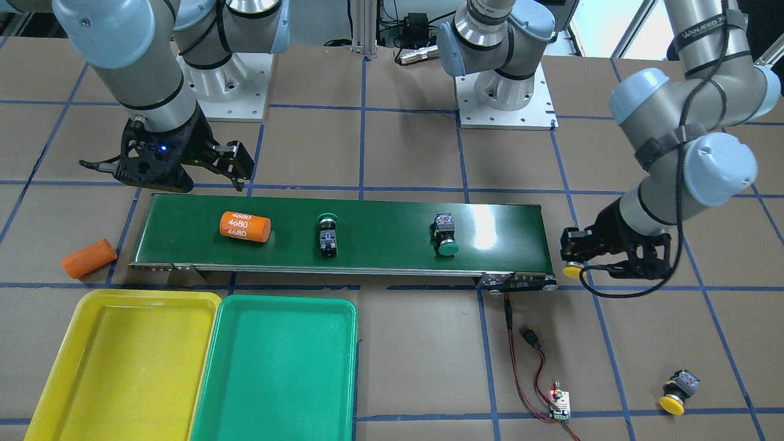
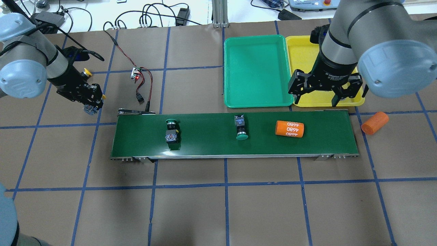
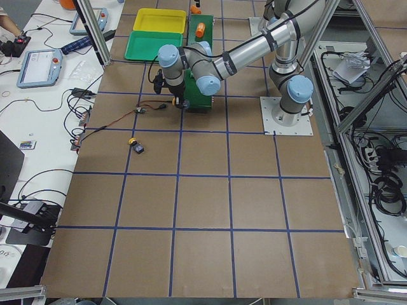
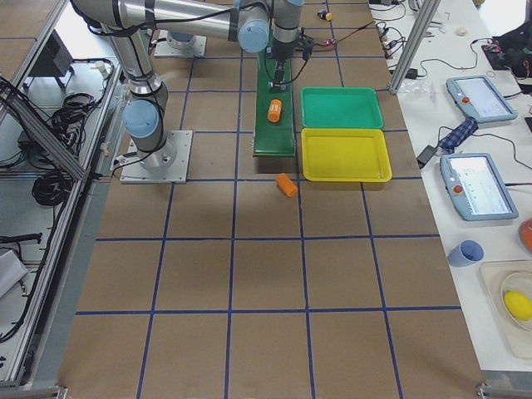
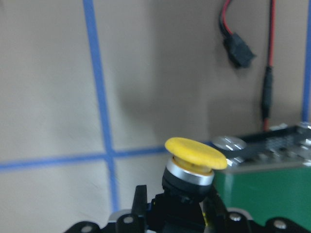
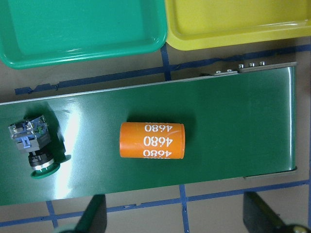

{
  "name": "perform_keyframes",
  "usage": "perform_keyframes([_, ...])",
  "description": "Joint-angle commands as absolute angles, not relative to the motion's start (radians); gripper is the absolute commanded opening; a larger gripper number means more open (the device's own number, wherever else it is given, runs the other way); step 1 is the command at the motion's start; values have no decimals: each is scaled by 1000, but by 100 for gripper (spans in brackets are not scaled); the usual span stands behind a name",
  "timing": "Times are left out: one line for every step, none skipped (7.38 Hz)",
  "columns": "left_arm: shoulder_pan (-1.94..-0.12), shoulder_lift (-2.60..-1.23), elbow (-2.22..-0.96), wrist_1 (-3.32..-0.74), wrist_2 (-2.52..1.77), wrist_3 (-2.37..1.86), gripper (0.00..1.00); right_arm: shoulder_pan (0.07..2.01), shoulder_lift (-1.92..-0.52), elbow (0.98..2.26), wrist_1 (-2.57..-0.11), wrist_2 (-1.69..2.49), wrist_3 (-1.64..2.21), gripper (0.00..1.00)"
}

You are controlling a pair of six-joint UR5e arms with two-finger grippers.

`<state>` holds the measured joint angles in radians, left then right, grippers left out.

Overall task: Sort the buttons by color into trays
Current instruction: 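Place the yellow button on the belt while the right gripper grasps a green button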

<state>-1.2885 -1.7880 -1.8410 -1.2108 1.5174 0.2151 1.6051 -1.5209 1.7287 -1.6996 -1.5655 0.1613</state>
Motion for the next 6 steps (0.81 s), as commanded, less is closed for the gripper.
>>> perform_keyframes([-1420,-1720,-1951,-1168,1523,-86,0,1641,-1477,1729,-1713,-1563,201,100])
perform_keyframes([-1458,-1727,-1953,-1167,1522,-112,0,1644,-1444,1729,-1753,-1565,201,100])
perform_keyframes([-1469,-1747,-1960,-1169,1523,-133,0,1670,-1419,1729,-1794,-1565,202,100])
perform_keyframes([-1470,-1752,-1992,-1164,1525,-143,5,1716,-1395,1730,-1816,-1565,204,100])
perform_keyframes([-1470,-1747,-2009,-1126,1560,-137,71,1733,-1344,1730,-1868,-1565,206,100])
perform_keyframes([-1470,-1753,-1999,-1089,1586,-140,100,1735,-1335,1738,-1876,-1563,206,100])
